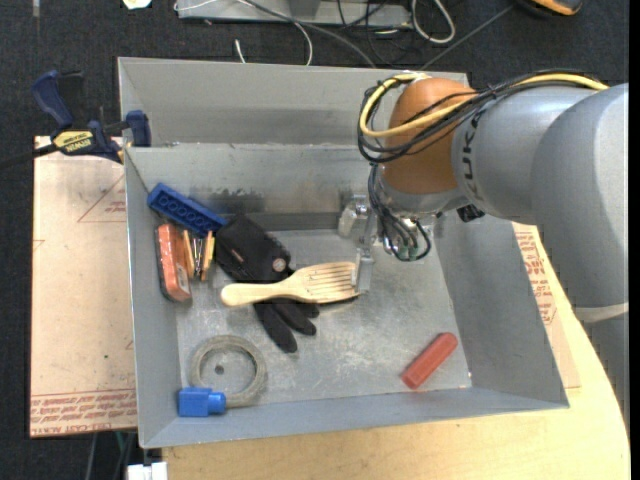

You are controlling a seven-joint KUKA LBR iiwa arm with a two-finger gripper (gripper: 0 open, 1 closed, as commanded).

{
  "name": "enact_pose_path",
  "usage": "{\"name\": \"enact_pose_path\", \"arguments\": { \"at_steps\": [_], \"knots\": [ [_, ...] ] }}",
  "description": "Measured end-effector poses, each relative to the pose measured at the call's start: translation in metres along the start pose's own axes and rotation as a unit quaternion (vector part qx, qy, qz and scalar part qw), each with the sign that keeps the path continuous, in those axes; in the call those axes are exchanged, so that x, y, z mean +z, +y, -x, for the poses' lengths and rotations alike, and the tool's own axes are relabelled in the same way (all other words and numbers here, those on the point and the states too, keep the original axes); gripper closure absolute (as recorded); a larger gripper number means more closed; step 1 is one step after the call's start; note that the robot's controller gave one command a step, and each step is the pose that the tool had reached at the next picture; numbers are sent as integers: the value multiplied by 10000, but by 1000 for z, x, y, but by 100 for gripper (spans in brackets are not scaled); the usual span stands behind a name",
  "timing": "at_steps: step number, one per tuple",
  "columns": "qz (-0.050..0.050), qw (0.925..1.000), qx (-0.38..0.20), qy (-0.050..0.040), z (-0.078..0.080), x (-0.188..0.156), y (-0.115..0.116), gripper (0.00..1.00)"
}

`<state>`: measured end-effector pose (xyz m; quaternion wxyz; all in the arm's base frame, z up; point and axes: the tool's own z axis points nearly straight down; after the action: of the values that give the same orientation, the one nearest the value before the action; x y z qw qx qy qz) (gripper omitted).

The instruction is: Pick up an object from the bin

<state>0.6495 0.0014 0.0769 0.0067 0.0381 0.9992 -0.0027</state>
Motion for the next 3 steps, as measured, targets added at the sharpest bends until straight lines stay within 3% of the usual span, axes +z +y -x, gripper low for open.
{"name": "enact_pose_path", "arguments": {
  "at_steps": [1, 2, 3],
  "knots": [
    [11, 9994, 355, -38, 0, 0, 9, 0],
    [7, 9955, 948, -46, 0, -8, 43, 0],
    [-5, 9999, 154, -64, 1, -21, 75, 0]
  ]
}}
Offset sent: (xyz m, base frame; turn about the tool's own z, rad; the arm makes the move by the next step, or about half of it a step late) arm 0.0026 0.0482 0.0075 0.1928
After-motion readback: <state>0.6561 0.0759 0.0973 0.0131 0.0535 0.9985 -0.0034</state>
